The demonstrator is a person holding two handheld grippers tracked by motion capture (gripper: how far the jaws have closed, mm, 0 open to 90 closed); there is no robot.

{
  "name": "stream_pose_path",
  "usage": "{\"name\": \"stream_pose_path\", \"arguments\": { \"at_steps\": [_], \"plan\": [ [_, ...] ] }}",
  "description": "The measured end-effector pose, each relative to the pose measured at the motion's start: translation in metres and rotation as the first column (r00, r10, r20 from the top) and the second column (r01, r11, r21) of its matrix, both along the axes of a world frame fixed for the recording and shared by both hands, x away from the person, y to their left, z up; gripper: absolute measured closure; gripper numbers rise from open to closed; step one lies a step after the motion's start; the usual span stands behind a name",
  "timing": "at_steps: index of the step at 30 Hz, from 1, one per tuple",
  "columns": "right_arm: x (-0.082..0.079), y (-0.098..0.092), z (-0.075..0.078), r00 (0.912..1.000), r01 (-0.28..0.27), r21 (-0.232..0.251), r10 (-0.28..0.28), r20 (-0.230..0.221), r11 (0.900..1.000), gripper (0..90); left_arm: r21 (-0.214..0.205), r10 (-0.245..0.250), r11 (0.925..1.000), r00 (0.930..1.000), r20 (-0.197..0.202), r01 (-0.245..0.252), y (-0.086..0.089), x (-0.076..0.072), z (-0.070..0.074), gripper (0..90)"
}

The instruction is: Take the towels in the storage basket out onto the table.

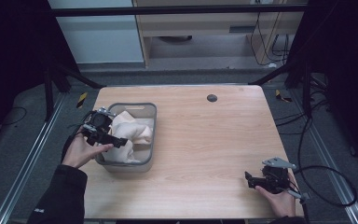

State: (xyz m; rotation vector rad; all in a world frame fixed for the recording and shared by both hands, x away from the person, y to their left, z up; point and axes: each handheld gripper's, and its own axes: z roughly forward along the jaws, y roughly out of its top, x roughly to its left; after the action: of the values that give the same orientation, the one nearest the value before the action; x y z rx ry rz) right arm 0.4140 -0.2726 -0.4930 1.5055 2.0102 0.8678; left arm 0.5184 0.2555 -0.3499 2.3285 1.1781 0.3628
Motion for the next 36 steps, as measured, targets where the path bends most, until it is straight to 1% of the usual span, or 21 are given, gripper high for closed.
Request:
{"name": "stream_pose_path", "arguments": {
  "at_steps": [5,6,7,10,13,16,19,22,23,24,25,26,27,28,30,33,34,35,36],
  "plan": [
    [0.0,0.001,-0.001,0.9999,-0.013,0.0,0.013,-0.011,0.9999,6.8,0.02,-0.006,0.9998,0.9994,-0.033,0.007,-0.005,0.008,-0.009,12.7],
    [0.0,0.001,-0.001,0.9998,-0.012,0.001,0.012,-0.013,0.9999,6.7,0.023,-0.01,0.9997,0.9988,-0.048,0.011,-0.007,0.01,-0.013,12.6],
    [0.0,0.001,-0.001,0.9998,-0.012,0.001,0.012,-0.013,0.9999,6.7,0.023,-0.01,0.9997,0.9988,-0.048,0.011,-0.007,0.01,-0.013,12.2],
    [0.001,0.001,-0.002,0.9997,-0.017,-0.003,0.017,-0.017,0.9998,6.6,0.009,-0.002,1.0,0.9979,-0.064,0.003,-0.007,0.014,-0.017,11.7],
    [0.001,0.001,-0.003,0.9995,-0.023,-0.004,0.022,-0.023,0.9997,6.3,0.015,-0.002,0.9999,0.9971,-0.076,0.003,-0.006,0.015,-0.02,11.0],
    [0.001,0.001,-0.003,0.9993,-0.026,-0.001,0.026,-0.026,0.9997,6.3,0.012,0.001,0.9999,0.9955,-0.095,0.001,-0.005,0.017,-0.024,11.0],
    [0.001,0.002,-0.003,0.9992,-0.026,-0.001,0.026,-0.03,0.9997,6.2,0.004,0.007,1.0,0.9947,-0.103,-0.006,-0.006,0.018,-0.029,11.0],
    [0.001,0.002,-0.004,0.9991,-0.032,-0.012,0.032,-0.028,0.9994,6.1,0.017,0.001,0.9999,0.9937,-0.112,0.001,-0.006,0.019,-0.032,11.4],
    [0.001,0.002,-0.004,0.9988,-0.038,-0.012,0.037,-0.03,0.9992,6.0,0.016,-0.002,0.9999,0.9939,-0.111,0.004,-0.007,0.019,-0.032,13.5],
    [0.001,0.002,-0.004,0.9988,-0.038,-0.012,0.037,-0.03,0.9992,6.0,0.016,-0.001,0.9999,0.9937,-0.112,0.003,-0.007,0.019,-0.032,13.5],
    [0.001,0.002,-0.004,0.9986,-0.038,-0.008,0.037,-0.037,0.9993,5.9,0.017,-0.001,0.9999,0.9932,-0.116,0.003,-0.008,0.019,-0.033,16.6],
    [0.001,0.002,-0.004,0.9986,-0.038,-0.008,0.037,-0.037,0.9993,5.9,0.019,-0.001,0.9998,0.9926,-0.121,0.004,-0.008,0.019,-0.034,16.6],
    [0.001,0.003,-0.004,0.9984,-0.038,-0.008,0.038,-0.041,0.9992,5.9,0.022,-0.001,0.9997,0.9919,-0.127,0.004,-0.008,0.019,-0.034,19.7],
    [0.001,0.003,-0.004,0.9984,-0.038,-0.008,0.038,-0.041,0.9992,5.9,0.023,0.002,0.9997,0.9914,-0.131,0.001,-0.009,0.02,-0.035,19.7],
    [0.001,0.003,-0.004,0.9983,-0.041,-0.009,0.04,-0.041,0.9991,5.9,0.023,0.009,0.9997,0.9895,-0.144,-0.006,-0.009,0.021,-0.037,23.4],
    [0.001,0.003,-0.005,0.9983,-0.043,-0.013,0.042,-0.04,0.999,5.9,0.034,0.016,0.9993,0.9872,-0.158,-0.011,-0.01,0.022,-0.039,29.7],
    [0.001,0.003,-0.005,0.9983,-0.043,-0.013,0.042,-0.04,0.999,5.9,0.042,0.019,0.9991,0.9862,-0.165,-0.012,-0.01,0.022,-0.04,29.7],
    [0.001,0.003,-0.004,0.9982,-0.042,-0.009,0.042,-0.043,0.9991,5.9,0.047,0.027,0.9987,0.9847,-0.172,-0.019,-0.011,0.022,-0.041,31.8],
    [0.001,0.003,-0.004,0.9981,-0.044,-0.009,0.044,-0.044,0.999,5.8,0.05,0.032,0.9985,0.9839,-0.176,-0.023,-0.01,0.022,-0.041,37.1]
  ]
}}
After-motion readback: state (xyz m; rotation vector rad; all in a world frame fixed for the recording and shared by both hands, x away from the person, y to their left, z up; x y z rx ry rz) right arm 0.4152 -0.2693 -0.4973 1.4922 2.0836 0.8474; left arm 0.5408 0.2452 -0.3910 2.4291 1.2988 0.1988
